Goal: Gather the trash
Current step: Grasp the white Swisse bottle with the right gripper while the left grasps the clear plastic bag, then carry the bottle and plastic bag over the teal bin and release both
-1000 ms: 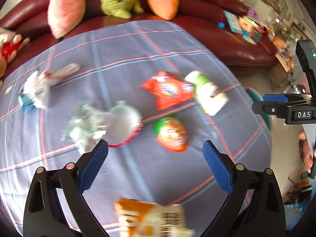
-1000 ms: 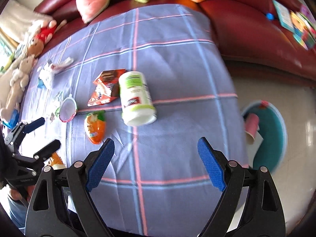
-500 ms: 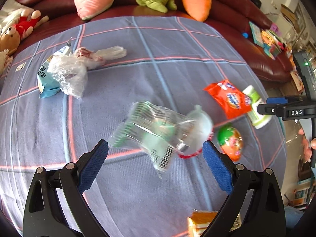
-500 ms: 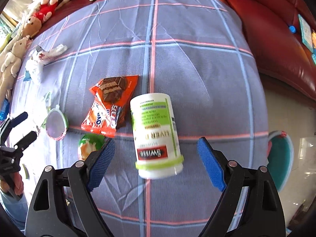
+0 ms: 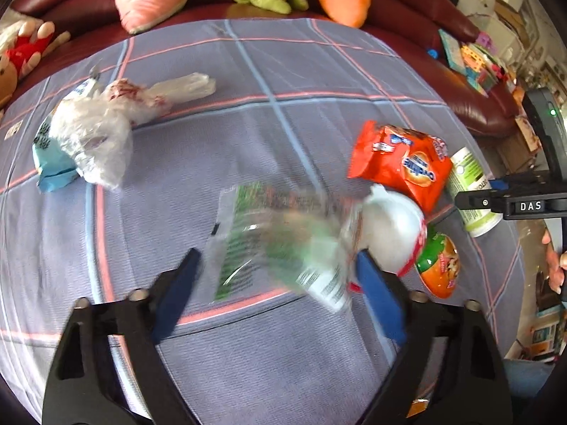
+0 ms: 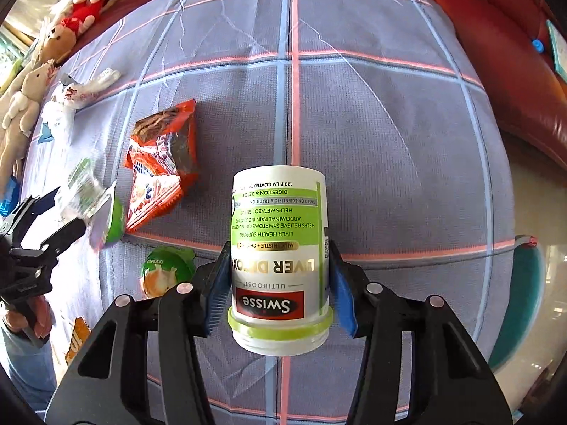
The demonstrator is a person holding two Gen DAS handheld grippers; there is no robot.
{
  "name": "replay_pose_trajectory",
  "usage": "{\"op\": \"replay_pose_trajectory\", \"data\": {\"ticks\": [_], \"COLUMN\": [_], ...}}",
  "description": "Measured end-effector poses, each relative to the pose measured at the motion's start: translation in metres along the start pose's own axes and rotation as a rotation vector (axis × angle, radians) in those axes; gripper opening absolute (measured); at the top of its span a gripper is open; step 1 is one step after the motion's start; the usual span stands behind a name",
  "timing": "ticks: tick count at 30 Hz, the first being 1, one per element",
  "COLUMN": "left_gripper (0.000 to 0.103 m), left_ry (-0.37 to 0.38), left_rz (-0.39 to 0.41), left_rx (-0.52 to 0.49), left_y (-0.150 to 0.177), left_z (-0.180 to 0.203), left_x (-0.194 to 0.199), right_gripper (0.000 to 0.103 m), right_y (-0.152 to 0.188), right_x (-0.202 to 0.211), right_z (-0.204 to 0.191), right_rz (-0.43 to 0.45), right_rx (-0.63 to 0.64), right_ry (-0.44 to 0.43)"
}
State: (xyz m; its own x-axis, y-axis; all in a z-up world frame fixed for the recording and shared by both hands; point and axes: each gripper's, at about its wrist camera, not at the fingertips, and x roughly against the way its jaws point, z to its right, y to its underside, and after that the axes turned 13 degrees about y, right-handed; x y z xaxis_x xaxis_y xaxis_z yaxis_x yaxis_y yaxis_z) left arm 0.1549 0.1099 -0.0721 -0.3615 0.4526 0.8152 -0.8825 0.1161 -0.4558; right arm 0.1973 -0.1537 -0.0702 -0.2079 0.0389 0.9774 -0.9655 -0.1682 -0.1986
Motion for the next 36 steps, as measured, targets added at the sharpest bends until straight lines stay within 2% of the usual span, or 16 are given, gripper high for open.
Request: {"op": "replay_pose_trajectory", "data": {"ticks": [3,4,7,19,27,36], "left_gripper": [0.069,0.068,0.067,0.067,0.068,0.068], "left_ry": [0.002,0.002,-0.021,-0.028,-0.006,0.049], "left_rz": [0.006,0.014,0.048,0.143,0.177,0.159], "left_rx": [-0.006,-0.005,-0.002,0.014,-0.055,-0.157], "left_y": [0.001,0.002,0.004,0.017,0.019,0.022], "left_z": [0.005,0.007,0.012,0.037,0.085,0.161], "left_x": [-0.001,0.000,0.005,0.055,0.074,0.064], "right_gripper": [0.048,0.048,0.048,0.048,0.048,0.048], "right_y": [0.005,0.007,0.011,0.039,0.072,0.114], "right_x": [0.002,0.003,0.008,0.047,0.077,0.104], "right_z": [0.001,0.002,0.005,0.021,0.045,0.091], "right_rz": [0.007,0.010,0.024,0.098,0.158,0.224], "right_rx": [-0.015,-0.020,-0.033,-0.082,-0.152,-0.244], "right_ry": [-0.002,-0.005,-0.014,-0.069,-0.083,-0.111]}}
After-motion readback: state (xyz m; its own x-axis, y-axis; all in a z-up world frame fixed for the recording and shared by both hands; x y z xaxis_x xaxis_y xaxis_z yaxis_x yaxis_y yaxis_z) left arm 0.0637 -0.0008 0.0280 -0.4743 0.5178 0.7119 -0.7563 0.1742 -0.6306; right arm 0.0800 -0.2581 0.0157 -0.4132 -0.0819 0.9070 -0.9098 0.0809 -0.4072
